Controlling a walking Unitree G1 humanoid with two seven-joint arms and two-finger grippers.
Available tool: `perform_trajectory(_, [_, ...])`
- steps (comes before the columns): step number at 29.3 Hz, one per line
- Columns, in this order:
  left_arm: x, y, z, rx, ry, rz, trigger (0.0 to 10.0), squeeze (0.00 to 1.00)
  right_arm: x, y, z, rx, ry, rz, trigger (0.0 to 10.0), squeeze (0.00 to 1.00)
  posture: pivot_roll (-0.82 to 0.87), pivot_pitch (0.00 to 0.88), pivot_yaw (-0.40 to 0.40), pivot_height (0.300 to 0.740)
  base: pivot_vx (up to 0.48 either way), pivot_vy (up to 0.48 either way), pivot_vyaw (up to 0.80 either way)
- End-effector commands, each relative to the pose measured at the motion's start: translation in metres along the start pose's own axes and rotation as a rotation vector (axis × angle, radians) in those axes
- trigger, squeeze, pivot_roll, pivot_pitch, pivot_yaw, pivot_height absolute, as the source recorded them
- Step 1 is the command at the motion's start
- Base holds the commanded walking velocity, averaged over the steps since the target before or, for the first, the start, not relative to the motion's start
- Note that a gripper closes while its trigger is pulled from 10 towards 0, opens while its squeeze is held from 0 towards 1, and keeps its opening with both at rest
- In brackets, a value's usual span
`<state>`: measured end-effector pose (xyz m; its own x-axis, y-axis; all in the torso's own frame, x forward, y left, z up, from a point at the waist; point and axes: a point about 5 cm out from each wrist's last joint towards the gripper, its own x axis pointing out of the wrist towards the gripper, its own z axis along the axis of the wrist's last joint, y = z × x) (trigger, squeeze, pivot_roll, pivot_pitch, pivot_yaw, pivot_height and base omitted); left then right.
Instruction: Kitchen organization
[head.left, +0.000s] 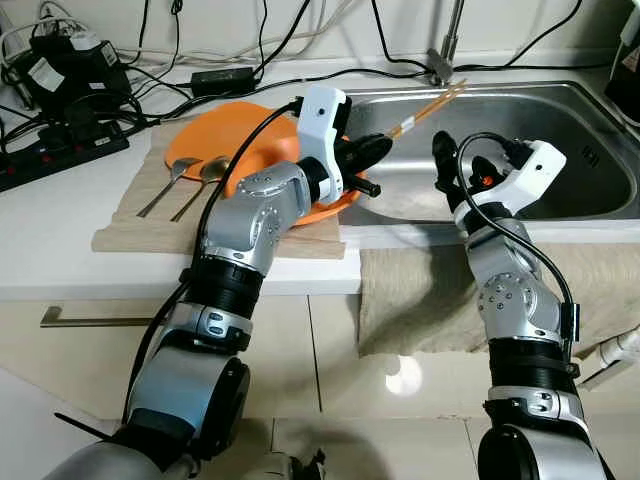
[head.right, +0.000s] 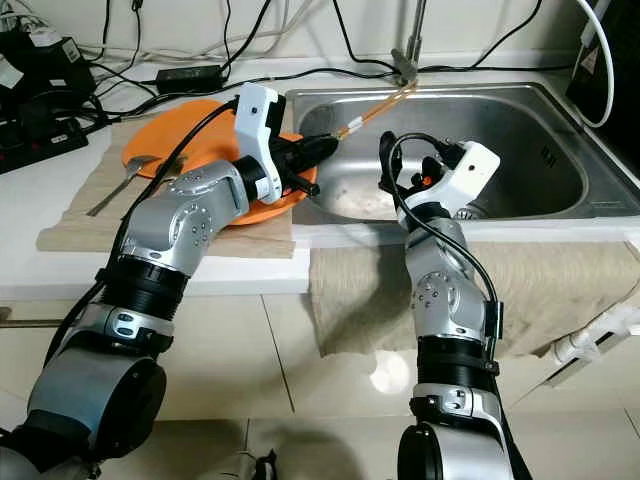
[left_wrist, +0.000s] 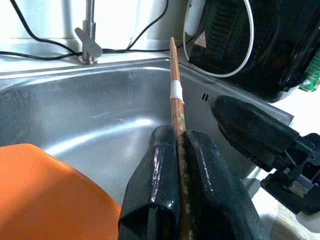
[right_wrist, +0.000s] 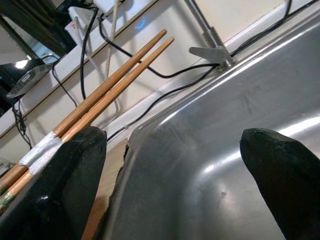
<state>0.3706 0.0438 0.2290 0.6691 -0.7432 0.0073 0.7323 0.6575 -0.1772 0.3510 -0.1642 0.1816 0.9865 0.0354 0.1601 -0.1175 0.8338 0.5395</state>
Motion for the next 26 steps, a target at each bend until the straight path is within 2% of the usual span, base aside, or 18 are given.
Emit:
perform_trajectory(1, [0.001, -0.002, 0.001, 0.019, 0.001, -0.003, 0.0, 0.00, 0.002, 0.003, 0.005, 0.025, -0.011, 0.012, 10.0, 0.00, 0.05, 0.000, 0.081, 0.740, 0.000, 0.000, 0.00])
perform_trajectory(9, [0.004, -0.011, -0.001, 0.031, -0.009, -0.043, 0.0, 0.00, 0.009, 0.009, 0.023, 0.168, -0.064, 0.036, 10.0, 0.00, 0.04, 0.000, 0.090, 0.740, 0.000, 0.000, 0.00])
perform_trajectory(12, [0.004, -0.013, -0.001, 0.036, -0.010, -0.051, 0.0, 0.00, 0.011, 0.011, 0.024, 0.171, -0.069, 0.043, 10.0, 0.00, 0.05, 0.000, 0.091, 0.740, 0.000, 0.000, 0.00])
perform_trajectory(14, [0.004, -0.015, -0.003, 0.040, -0.002, -0.060, 0.0, 0.00, 0.015, 0.021, 0.025, 0.186, -0.067, 0.091, 10.0, 0.00, 0.05, 0.000, 0.090, 0.740, 0.000, 0.000, 0.00])
perform_trajectory(17, [0.004, -0.016, -0.006, 0.043, 0.004, -0.062, 0.0, 0.00, 0.018, 0.029, 0.026, 0.197, -0.065, 0.125, 10.0, 0.00, 0.05, 0.000, 0.090, 0.740, 0.000, 0.000, 0.00])
perform_trajectory(23, [0.003, -0.023, -0.006, 0.034, -0.001, -0.094, 0.0, 0.00, 0.026, 0.034, 0.021, 0.166, -0.053, 0.128, 10.0, 0.00, 0.05, 0.000, 0.087, 0.740, 0.000, 0.000, 0.00])
perform_trajectory(26, [0.003, -0.026, -0.004, 0.030, -0.008, -0.108, 0.0, 0.00, 0.031, 0.029, 0.018, 0.135, -0.056, 0.091, 10.0, 0.00, 0.05, 0.000, 0.085, 0.740, 0.000, 0.000, 0.00])
